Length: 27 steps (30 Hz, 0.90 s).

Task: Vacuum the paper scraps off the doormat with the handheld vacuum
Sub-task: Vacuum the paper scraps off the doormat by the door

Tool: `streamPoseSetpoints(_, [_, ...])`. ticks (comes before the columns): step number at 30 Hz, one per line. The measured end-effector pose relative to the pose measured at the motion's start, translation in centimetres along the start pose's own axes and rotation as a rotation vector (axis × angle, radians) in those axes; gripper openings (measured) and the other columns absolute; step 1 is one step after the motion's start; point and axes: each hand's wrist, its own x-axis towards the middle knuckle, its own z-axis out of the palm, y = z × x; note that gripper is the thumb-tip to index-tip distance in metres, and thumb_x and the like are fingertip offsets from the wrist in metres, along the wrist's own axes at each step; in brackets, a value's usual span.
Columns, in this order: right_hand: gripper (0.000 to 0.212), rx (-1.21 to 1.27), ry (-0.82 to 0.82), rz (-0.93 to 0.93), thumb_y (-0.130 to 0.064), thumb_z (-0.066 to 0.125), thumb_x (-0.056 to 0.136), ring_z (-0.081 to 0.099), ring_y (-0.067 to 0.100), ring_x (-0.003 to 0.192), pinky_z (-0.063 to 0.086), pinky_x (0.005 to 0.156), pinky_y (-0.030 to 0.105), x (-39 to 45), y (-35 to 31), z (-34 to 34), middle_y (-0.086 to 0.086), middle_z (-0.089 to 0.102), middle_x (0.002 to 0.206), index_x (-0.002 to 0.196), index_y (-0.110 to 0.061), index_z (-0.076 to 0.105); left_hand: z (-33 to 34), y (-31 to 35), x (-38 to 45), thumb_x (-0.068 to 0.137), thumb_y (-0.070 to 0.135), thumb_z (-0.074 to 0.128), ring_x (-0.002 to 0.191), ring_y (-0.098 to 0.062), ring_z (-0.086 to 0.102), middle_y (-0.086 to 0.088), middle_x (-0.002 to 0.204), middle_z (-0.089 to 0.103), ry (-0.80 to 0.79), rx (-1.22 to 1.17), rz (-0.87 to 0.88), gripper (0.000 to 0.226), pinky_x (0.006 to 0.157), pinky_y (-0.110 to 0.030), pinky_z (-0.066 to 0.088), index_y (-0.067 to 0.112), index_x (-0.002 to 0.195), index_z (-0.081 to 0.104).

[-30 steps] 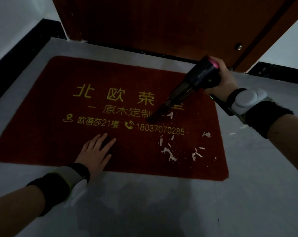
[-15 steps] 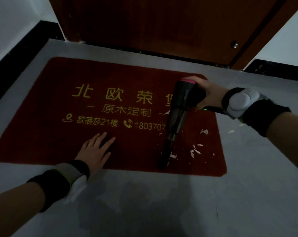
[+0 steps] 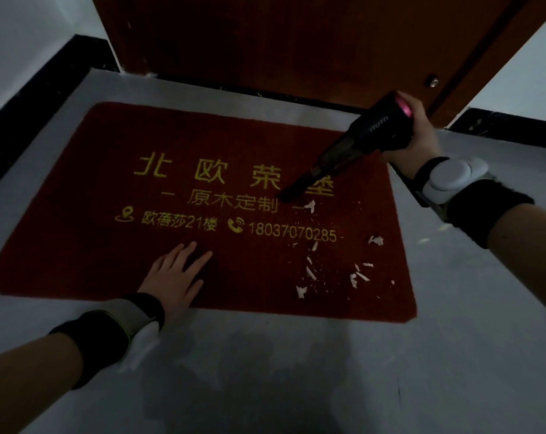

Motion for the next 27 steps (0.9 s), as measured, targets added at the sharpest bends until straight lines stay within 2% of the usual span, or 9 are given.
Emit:
streamPoseSetpoints(2, [0.096, -0.003, -0.006, 0.0, 0.018, 0.062, 0.072, 0.043, 0.013, 0.108, 0.043, 0.055, 0.003, 0.1, 0.1, -0.1, 0.001, 0.039, 0.128, 0.145, -0.031, 0.023, 0.1, 0.0, -0.1, 0.101, 0.043, 0.021, 0.146, -0.02, -0.01, 0.002, 0.158, -0.013, 0.006, -0.001, -0.002, 0.059, 0.117, -0.037, 0.007, 0.036, 0.146, -0.016])
streamPoseSetpoints(4, [0.097, -0.033, -0.021, 0.005, 0.019, 0.063, 0.07, 0.043, 0.016, 0.108, 0.043, 0.056, 0.005, 0.3, 0.3, -0.2, 0.004, 0.041, 0.13, 0.144, -0.032, 0.025, 0.1, -0.1, 0.0, 0.101, 0.042, 0.021, 0.146, -0.02, -0.01, 0.002, 0.158, -0.015, 0.004, 0.01, -0.003, 0.059, 0.117, -0.036, 0.006, 0.035, 0.146, -0.017])
streamPoseSetpoints(6, [0.097, -0.096, -0.074, 0.006, 0.017, 0.065, 0.07, 0.044, 0.018, 0.106, 0.043, 0.067, 0.015, 0.2, 0.2, -0.5, 0.003, 0.044, 0.122, 0.144, -0.031, 0.025, 0.1, 0.0, 0.0, 0.101, 0.042, 0.021, 0.146, -0.02, -0.01, 0.002, 0.157, -0.015, 0.003, 0.012, -0.002, 0.059, 0.117, -0.036, 0.006, 0.035, 0.146, -0.017])
streamPoseSetpoints(8, [0.096, -0.181, -0.147, -0.011, 0.014, 0.068, 0.07, 0.045, 0.019, 0.106, 0.043, 0.079, 0.031, 0.2, 0.3, -0.8, 0.002, 0.045, 0.116, 0.144, -0.029, 0.023, 0.1, 0.0, -0.1, 0.101, 0.042, 0.021, 0.146, -0.02, -0.01, 0.002, 0.158, -0.013, 0.011, 0.0, 0.0, 0.059, 0.117, -0.036, 0.006, 0.035, 0.146, -0.015])
streamPoseSetpoints(10, [0.096, -0.232, -0.231, -0.025, 0.011, 0.071, 0.07, 0.044, 0.019, 0.108, 0.042, 0.087, 0.037, 0.1, 0.0, -1.1, 0.001, 0.046, 0.117, 0.144, -0.028, 0.023, 0.1, 0.0, -0.1, 0.101, 0.042, 0.022, 0.146, -0.02, -0.009, 0.002, 0.158, -0.012, 0.02, -0.005, 0.005, 0.059, 0.117, -0.037, 0.007, 0.036, 0.147, -0.014])
streamPoseSetpoints(14, [0.096, -0.389, -0.38, -0.046, 0.002, 0.077, 0.069, 0.043, 0.017, 0.114, 0.038, 0.092, 0.033, 0.4, -1.0, -0.8, 0.0, 0.047, 0.122, 0.144, -0.024, 0.024, 0.0, 0.0, -0.1, 0.101, 0.041, 0.023, 0.146, -0.02, -0.009, 0.001, 0.158, -0.011, 0.011, -0.02, 0.005, 0.059, 0.117, -0.038, 0.007, 0.035, 0.147, -0.013])
streamPoseSetpoints(17, [0.091, -0.378, -0.444, -0.065, 0.002, 0.078, 0.069, 0.046, 0.017, 0.115, 0.04, 0.095, 0.032, -0.1, -1.2, -0.1, -0.002, 0.049, 0.122, 0.141, -0.025, 0.031, 0.0, 0.0, 0.0, 0.1, 0.042, 0.022, 0.146, -0.02, -0.009, 0.001, 0.158, -0.012, 0.001, -0.014, 0.004, 0.059, 0.117, -0.038, 0.007, 0.035, 0.147, -0.014])
streamPoseSetpoints(22, [0.093, -0.331, -0.55, -0.062, 0.009, 0.076, 0.067, 0.043, 0.013, 0.108, 0.036, 0.085, 0.032, -1.1, -0.5, 0.9, -0.006, 0.048, 0.114, 0.138, -0.028, 0.031, -0.1, -0.1, 0.0, 0.101, 0.042, 0.022, 0.146, -0.02, -0.01, 0.001, 0.158, -0.013, -0.012, -0.006, 0.003, 0.06, 0.117, -0.039, 0.007, 0.035, 0.147, -0.015])
streamPoseSetpoints(27, [0.091, -0.31, -0.534, -0.067, 0.008, 0.077, 0.066, 0.042, 0.014, 0.113, 0.036, 0.09, 0.034, -1.0, -0.4, 0.8, -0.006, 0.047, 0.118, 0.137, -0.028, 0.033, -0.3, 0.0, -0.1, 0.101, 0.042, 0.022, 0.146, -0.02, -0.011, 0.002, 0.158, -0.014, -0.018, -0.014, 0.01, 0.059, 0.117, -0.039, 0.007, 0.036, 0.147, -0.015])
